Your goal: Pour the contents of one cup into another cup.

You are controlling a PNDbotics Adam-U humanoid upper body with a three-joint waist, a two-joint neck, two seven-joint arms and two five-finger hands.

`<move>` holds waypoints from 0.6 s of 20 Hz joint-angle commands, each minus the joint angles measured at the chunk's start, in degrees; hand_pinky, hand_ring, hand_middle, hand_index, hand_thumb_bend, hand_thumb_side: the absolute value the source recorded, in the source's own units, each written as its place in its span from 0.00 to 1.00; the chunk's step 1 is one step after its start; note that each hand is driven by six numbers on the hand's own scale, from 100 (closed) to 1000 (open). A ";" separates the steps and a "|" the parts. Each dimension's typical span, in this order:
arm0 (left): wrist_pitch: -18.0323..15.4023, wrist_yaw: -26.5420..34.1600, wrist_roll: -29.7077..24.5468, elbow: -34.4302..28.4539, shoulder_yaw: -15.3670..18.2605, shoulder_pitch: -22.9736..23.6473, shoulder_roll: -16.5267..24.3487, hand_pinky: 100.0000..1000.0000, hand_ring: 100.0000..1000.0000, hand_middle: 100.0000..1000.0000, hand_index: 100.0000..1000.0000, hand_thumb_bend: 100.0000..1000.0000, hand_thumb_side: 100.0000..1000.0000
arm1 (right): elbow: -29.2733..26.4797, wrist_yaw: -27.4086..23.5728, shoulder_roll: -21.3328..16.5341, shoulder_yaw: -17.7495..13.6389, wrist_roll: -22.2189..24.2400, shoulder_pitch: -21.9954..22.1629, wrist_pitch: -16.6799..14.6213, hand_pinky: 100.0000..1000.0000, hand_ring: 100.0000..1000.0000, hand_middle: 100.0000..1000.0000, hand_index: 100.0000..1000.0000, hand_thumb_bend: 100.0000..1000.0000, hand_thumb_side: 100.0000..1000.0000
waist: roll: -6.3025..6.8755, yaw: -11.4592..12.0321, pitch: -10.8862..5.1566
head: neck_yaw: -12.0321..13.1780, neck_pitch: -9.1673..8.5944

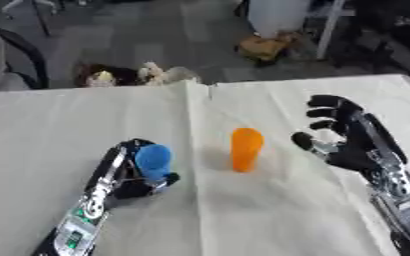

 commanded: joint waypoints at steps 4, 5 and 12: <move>0.47 1.85 1.55 -2.04 0.20 -0.43 0.47 0.17 0.25 0.20 0.68 0.53 0.19 | 0.44 -0.11 -0.52 -0.05 -0.15 -0.96 -0.13 0.64 0.72 0.71 0.79 0.68 0.28 | -0.19 -0.10 -1.08 | -0.37 -0.69; 0.53 1.89 1.70 -2.35 0.25 -0.37 0.52 0.17 0.25 0.20 0.68 0.52 0.19 | 0.54 -0.10 -0.52 -0.06 -0.18 -0.97 -0.13 0.64 0.72 0.71 0.79 0.68 0.28 | -0.21 -0.11 -1.10 | -0.42 -0.69; 1.05 2.67 3.34 -6.42 1.10 -0.04 1.10 0.16 0.21 0.17 0.67 0.39 0.11 | 2.40 0.20 -0.41 -0.01 -0.69 -1.29 0.18 0.63 0.71 0.69 0.78 0.65 0.26 | -0.25 0.22 -1.35 | -0.75 -0.64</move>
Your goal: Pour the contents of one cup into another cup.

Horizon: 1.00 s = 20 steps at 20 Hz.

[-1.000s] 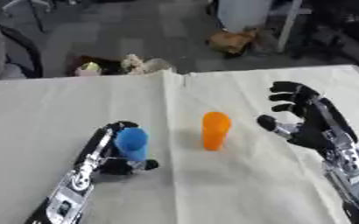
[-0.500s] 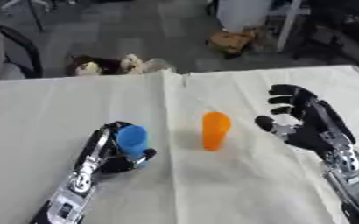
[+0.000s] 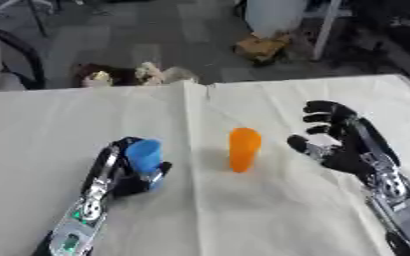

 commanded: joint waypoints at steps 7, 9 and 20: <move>0.38 1.75 2.29 -8.41 1.85 -0.11 2.17 0.16 0.21 0.16 0.67 0.28 0.01 | 3.86 1.82 -0.12 0.13 -0.44 -2.40 0.35 0.63 0.71 0.69 0.78 0.60 0.19 | -0.07 0.62 -1.53 | -1.02 -0.65; 0.35 1.92 2.26 -10.06 1.84 -0.01 2.70 0.17 0.21 0.16 0.67 0.24 0.00 | 5.41 2.74 0.06 0.30 -0.45 -2.86 0.55 0.63 0.71 0.69 0.78 0.60 0.18 | -0.02 0.72 -1.63 | -1.26 -0.63; -0.55 2.59 -2.05 -16.95 -0.48 0.41 6.95 0.16 0.20 0.15 0.67 0.18 0.00 | 14.43 12.79 1.04 1.33 0.20 -5.46 -0.94 0.67 0.77 0.75 0.83 0.71 0.23 | 0.27 1.78 -2.18 | -2.78 -0.98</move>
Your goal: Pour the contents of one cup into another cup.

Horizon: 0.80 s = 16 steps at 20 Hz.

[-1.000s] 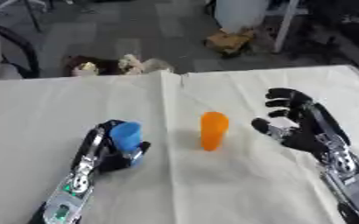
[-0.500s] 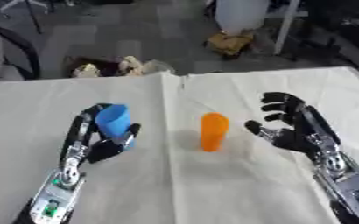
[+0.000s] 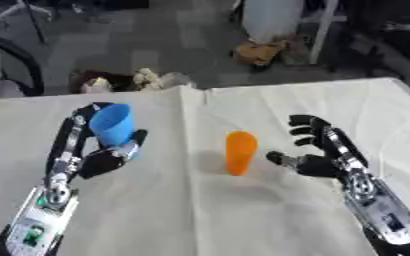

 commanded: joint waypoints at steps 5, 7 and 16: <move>0.43 1.22 -1.31 -2.94 -0.34 -0.53 1.34 0.17 0.20 0.15 0.67 0.18 0.00 | 3.64 7.84 0.96 0.82 0.46 -2.82 -1.80 0.76 0.82 0.76 0.84 0.74 0.26 | -0.17 0.62 -1.36 | -0.69 -0.80; 0.48 1.29 -1.46 -2.98 -0.42 -0.52 1.19 0.18 0.20 0.15 0.67 0.18 0.00 | 4.43 9.27 1.49 0.85 0.09 -3.26 -2.22 0.82 0.86 0.77 0.84 0.75 0.27 | -0.17 0.79 -1.39 | -0.78 -0.90; 0.62 1.54 -1.73 -2.85 -0.56 -0.57 0.68 0.20 0.20 0.15 0.67 0.17 0.00 | 7.09 11.72 3.79 1.47 -0.60 -4.65 -3.67 0.83 0.87 0.77 0.83 0.75 0.28 | 0.21 1.62 -1.50 | -1.20 -1.12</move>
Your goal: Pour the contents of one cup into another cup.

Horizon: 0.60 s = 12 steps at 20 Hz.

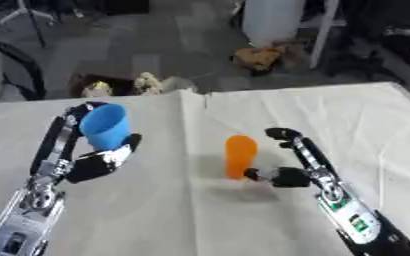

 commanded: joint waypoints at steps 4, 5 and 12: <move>0.05 0.35 -0.33 -0.95 -0.29 -0.77 0.20 0.20 0.20 0.15 0.67 0.16 0.00 | 1.16 1.28 1.19 0.58 0.34 -2.50 -1.01 0.83 0.87 0.77 0.83 0.80 0.27 | 0.32 0.55 -1.11 | -0.55 -0.62; 0.03 0.37 -0.38 -0.92 -0.34 -0.81 0.12 0.20 0.20 0.15 0.67 0.16 0.00 | 1.39 1.40 1.46 0.66 0.40 -2.72 -1.12 0.83 0.87 0.77 0.83 0.75 0.28 | 0.39 0.65 -1.08 | -0.64 -0.65; 0.04 0.52 -0.40 -0.90 -0.45 -0.95 -0.33 0.20 0.20 0.15 0.67 0.16 0.00 | 3.36 2.33 2.79 1.15 0.82 -3.59 -1.70 0.83 0.86 0.76 0.83 0.74 0.29 | 0.78 1.37 -0.86 | -1.31 -0.92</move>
